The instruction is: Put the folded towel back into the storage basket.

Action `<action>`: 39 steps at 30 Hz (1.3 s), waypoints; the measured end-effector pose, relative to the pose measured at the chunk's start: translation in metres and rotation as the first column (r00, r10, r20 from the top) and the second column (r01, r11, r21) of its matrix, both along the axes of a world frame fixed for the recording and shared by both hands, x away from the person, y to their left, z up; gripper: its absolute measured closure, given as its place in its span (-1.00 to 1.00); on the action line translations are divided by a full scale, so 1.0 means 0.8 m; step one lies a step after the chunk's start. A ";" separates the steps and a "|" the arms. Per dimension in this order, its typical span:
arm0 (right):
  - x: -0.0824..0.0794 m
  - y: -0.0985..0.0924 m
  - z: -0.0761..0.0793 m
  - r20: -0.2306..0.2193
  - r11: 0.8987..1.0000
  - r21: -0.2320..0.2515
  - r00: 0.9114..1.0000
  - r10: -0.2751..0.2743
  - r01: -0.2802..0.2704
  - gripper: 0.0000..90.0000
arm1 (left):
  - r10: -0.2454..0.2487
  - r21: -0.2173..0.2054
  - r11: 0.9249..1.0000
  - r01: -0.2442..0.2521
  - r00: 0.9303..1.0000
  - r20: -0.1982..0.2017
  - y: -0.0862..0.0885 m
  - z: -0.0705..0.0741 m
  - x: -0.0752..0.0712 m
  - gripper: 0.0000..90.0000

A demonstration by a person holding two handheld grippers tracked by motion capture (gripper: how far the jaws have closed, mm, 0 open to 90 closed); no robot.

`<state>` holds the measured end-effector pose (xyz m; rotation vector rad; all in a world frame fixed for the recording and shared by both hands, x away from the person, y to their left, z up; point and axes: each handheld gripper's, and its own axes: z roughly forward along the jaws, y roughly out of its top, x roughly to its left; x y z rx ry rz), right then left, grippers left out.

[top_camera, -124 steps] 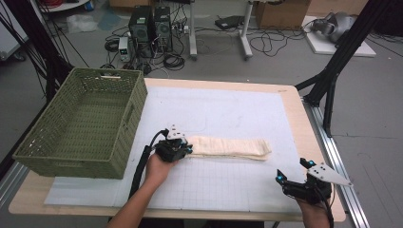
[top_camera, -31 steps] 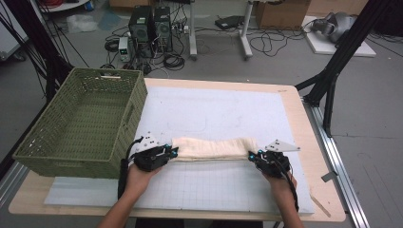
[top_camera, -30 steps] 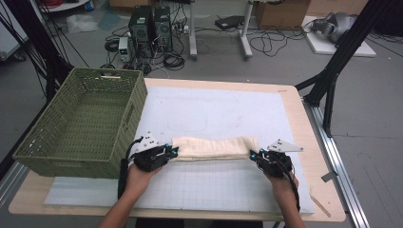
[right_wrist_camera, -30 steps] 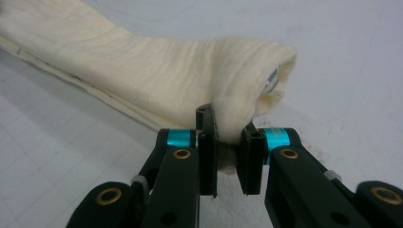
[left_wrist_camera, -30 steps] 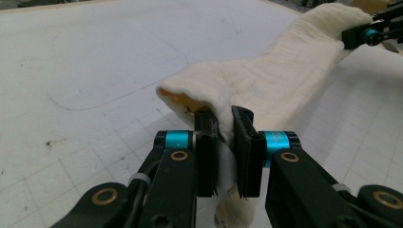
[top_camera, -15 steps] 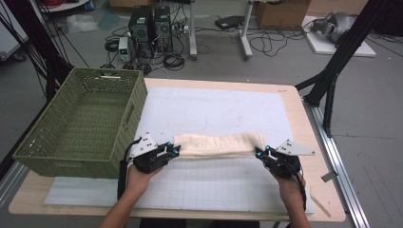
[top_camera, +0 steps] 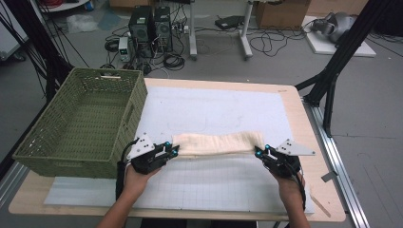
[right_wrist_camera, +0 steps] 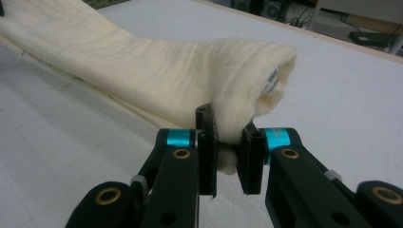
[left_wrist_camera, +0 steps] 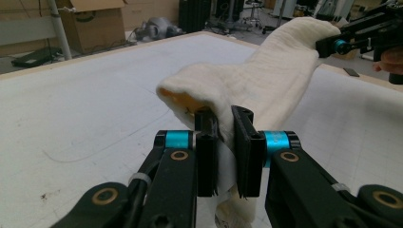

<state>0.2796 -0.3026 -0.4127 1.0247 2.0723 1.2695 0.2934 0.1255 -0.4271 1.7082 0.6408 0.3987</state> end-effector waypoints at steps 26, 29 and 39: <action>0.002 0.001 0.003 0.008 1.000 0.013 1.000 0.003 -0.003 0.79 | 0.006 -0.007 1.000 -0.006 1.000 0.015 0.002 0.012 -0.011 0.79; 0.005 0.004 0.008 0.017 1.000 0.022 1.000 0.005 -0.005 0.79 | 0.010 -0.001 1.000 -0.010 0.999 0.032 0.004 0.022 -0.019 0.80; 0.016 0.016 0.026 0.058 0.999 0.024 0.998 0.029 -0.030 0.79 | 0.023 -0.011 1.000 -0.022 0.997 0.069 0.017 0.045 -0.029 0.80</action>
